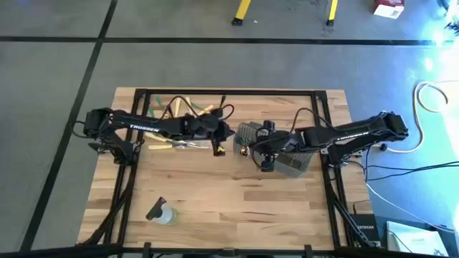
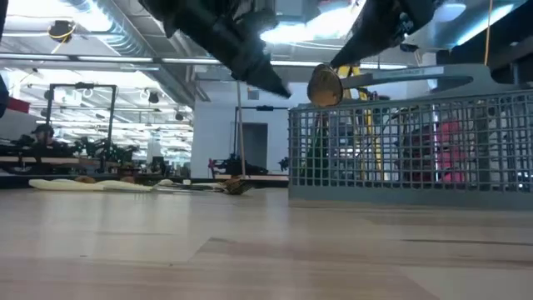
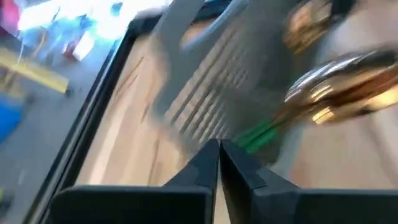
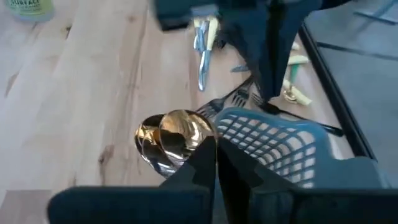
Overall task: Sort silverware
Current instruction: Put the gold spoon into the cutlery rack, then put the black fork into the cutlery rack
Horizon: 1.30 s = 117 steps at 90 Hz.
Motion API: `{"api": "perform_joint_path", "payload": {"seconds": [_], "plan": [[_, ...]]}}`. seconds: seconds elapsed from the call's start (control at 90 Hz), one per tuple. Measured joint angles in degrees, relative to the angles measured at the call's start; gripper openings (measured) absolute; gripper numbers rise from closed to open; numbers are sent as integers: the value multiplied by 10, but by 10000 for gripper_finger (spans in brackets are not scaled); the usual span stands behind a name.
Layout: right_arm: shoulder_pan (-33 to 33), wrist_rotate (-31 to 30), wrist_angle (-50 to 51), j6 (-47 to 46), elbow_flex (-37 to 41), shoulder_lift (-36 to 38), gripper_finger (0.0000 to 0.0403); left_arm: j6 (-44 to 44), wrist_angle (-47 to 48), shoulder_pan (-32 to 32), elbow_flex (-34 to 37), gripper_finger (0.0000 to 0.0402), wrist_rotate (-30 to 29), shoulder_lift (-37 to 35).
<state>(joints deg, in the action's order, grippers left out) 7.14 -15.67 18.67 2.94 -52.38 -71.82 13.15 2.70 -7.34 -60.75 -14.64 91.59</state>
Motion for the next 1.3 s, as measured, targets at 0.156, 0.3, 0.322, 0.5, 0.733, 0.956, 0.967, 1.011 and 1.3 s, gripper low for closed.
{"api": "perform_joint_path", "payload": {"seconds": [0.156,0.3,0.322,0.5,0.733,0.956,0.967,1.011,1.3], "plan": [[0,-8,0,-8,0,23,0,-55,153,-57,0,0,-26,0],[0,-8,14,-9,0,27,0,16,192,-99,8,0,87,19],[0,-8,16,-9,0,27,0,28,199,-104,8,0,108,23],[0,0,40,-20,0,27,0,89,219,-107,8,0,131,76],[0,2,43,-14,0,27,0,116,229,-110,8,0,108,106],[0,3,49,-17,0,27,0,179,223,-112,7,0,110,112],[0,4,51,-18,0,27,0,186,223,-112,7,0,109,113],[0,14,56,-23,0,27,0,209,225,-111,6,0,104,114],[0,48,60,-25,0,27,0,244,204,-95,7,47,108,117]]}}
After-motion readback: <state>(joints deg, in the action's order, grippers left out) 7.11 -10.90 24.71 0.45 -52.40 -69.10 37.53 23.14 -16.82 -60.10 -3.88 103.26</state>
